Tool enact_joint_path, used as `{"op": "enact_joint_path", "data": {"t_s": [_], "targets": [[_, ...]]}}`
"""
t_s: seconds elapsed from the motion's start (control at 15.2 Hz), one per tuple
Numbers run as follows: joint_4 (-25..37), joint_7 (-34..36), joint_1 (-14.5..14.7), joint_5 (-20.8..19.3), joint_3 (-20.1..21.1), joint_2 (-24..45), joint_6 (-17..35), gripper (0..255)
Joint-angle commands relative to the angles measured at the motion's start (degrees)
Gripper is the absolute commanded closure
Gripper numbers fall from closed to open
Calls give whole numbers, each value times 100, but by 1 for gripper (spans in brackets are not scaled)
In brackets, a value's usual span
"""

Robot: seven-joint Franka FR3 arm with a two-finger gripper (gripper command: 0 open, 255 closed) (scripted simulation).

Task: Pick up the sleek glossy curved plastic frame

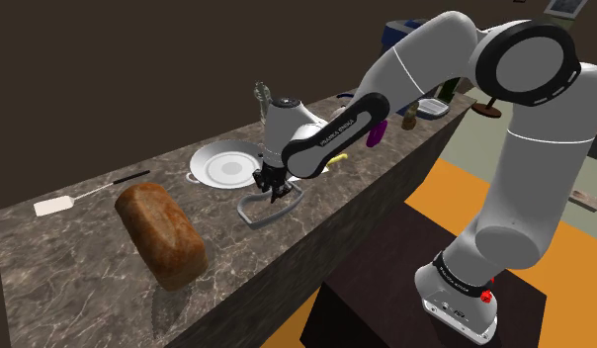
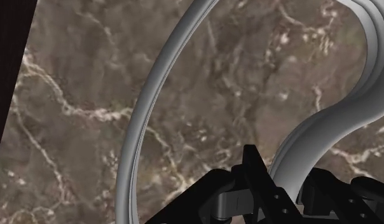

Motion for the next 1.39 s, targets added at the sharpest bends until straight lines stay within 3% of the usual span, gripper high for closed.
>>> {"op": "enact_joint_path", "data": {"t_s": [0.0, 1.32], "targets": [[6, -1, 1, 0, 0, 12, 22, 255], [210, -380, -204, 582, 270, -847, -968, 255]]}}
